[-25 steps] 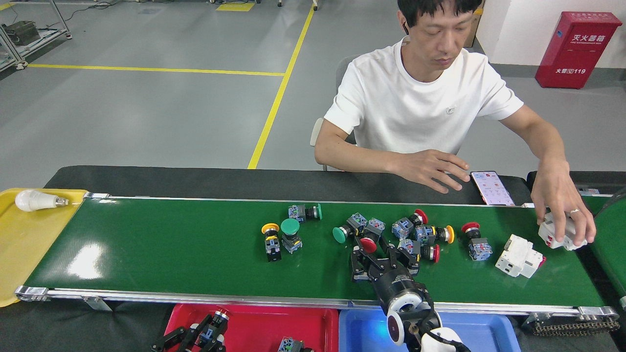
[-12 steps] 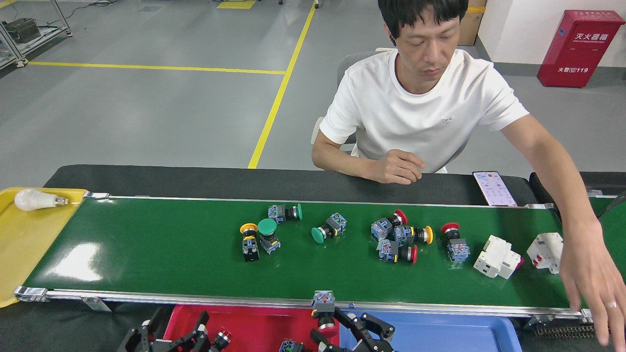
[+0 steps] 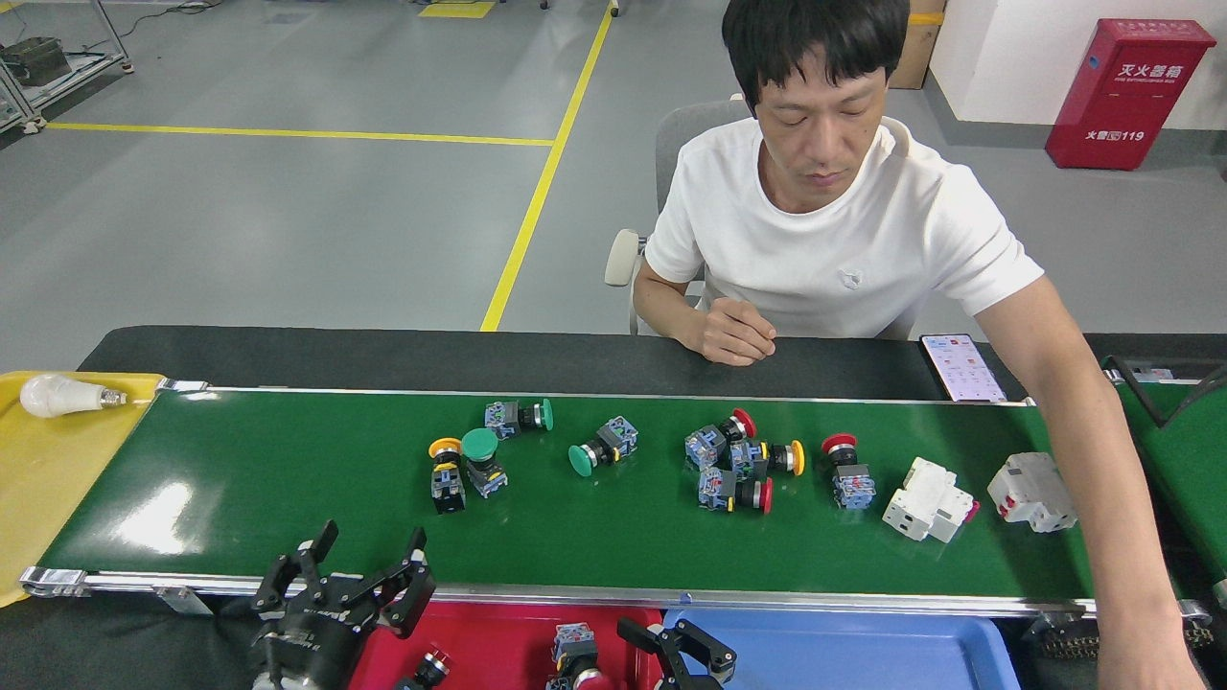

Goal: Pick switch part from conveyor to tray

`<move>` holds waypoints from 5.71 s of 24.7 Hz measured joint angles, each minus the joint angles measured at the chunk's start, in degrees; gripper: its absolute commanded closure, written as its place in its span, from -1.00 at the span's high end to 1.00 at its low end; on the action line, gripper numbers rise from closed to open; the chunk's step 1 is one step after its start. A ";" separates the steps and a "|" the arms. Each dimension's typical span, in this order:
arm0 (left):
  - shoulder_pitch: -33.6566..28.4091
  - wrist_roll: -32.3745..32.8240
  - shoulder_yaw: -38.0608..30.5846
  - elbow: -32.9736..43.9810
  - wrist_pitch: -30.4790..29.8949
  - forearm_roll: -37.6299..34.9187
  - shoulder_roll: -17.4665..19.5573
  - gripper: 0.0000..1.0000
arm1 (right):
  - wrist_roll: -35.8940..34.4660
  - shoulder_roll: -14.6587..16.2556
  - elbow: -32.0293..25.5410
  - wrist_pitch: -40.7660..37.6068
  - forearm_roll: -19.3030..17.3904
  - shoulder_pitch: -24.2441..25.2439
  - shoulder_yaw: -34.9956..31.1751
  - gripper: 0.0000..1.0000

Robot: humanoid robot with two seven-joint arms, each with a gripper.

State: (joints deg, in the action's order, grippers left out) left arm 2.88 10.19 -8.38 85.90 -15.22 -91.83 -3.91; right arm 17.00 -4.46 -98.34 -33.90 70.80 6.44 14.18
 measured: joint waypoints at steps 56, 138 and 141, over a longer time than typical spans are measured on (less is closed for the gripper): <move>-19.89 -5.81 13.70 14.79 -7.82 6.64 13.12 1.00 | -6.99 3.67 19.64 21.65 10.47 -14.41 -2.01 0.38; -21.37 -7.47 7.52 14.64 -5.17 -0.30 5.96 1.00 | -24.55 1.11 -2.30 20.55 8.73 10.35 -24.79 1.00; -21.37 -7.59 6.47 14.73 -5.45 1.07 5.79 1.00 | -24.90 1.11 -2.29 21.48 8.73 10.35 -25.26 1.00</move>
State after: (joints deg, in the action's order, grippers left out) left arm -18.49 2.60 -1.92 100.63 -20.67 -90.76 1.88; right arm -7.90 -3.34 -100.63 -12.41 79.53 16.79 -11.08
